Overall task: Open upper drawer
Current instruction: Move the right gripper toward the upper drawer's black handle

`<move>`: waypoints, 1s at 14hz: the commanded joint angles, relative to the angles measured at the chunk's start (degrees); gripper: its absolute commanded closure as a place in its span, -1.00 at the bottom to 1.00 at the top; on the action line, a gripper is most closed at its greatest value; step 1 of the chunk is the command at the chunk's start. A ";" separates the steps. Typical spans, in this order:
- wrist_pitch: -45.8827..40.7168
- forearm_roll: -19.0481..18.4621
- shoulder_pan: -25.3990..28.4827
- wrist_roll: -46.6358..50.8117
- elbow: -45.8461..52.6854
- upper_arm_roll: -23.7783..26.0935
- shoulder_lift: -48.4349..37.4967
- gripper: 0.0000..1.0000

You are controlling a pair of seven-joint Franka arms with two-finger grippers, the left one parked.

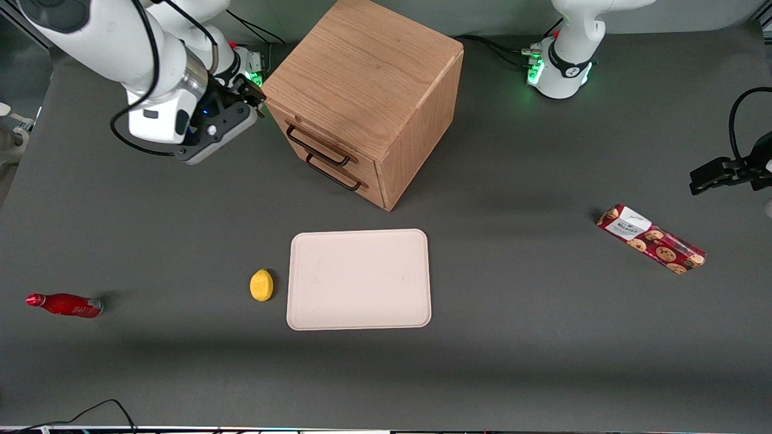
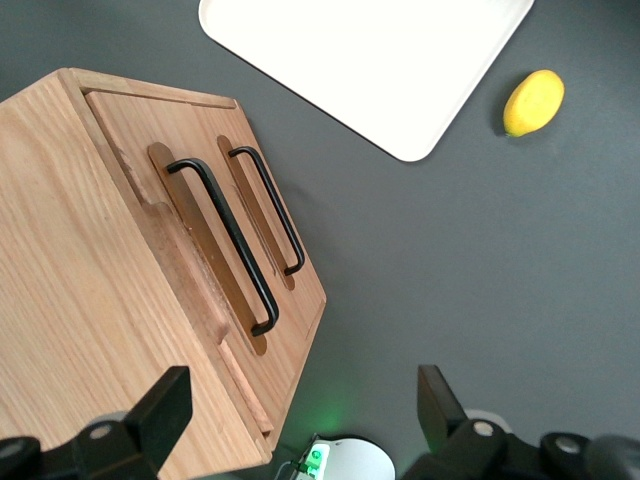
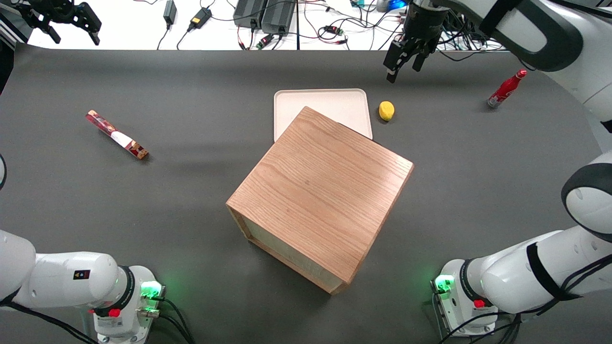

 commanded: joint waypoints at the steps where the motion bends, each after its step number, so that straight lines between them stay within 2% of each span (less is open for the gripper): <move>1: 0.04 1.11 1.82 -0.20 1.49 -0.81 1.74 -1.00; 4: 0.04 6.20 1.29 -0.46 1.05 -0.98 3.85 -1.00; 14: 1.10 6.47 1.64 -0.55 0.35 -0.72 12.02 -1.00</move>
